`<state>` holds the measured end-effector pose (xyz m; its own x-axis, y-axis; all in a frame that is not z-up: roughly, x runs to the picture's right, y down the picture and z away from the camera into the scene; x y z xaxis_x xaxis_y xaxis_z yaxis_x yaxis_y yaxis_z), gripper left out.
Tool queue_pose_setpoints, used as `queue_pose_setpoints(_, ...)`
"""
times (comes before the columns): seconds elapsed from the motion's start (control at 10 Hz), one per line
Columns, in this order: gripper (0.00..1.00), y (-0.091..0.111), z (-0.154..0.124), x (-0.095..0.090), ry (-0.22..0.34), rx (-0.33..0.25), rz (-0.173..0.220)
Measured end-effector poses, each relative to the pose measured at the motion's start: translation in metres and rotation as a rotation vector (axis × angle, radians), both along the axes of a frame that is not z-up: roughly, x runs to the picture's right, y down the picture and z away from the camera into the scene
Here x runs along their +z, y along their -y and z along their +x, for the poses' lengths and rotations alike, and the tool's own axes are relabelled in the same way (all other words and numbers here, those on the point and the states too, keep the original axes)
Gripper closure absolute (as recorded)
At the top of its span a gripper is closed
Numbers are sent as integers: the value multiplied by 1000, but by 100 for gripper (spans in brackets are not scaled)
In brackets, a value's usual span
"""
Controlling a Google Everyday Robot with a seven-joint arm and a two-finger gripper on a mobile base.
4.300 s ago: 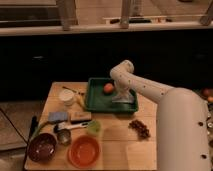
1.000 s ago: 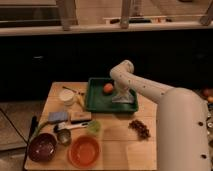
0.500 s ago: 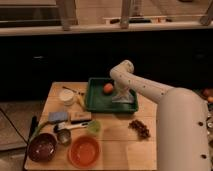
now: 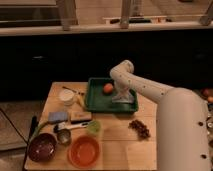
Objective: Wipe tray with towel
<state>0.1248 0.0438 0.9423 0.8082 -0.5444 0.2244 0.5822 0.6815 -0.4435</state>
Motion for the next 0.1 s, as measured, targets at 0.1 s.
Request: queue_pose_setpoints(0.1, 97, 0, 0, 0, 0, 0, 0)
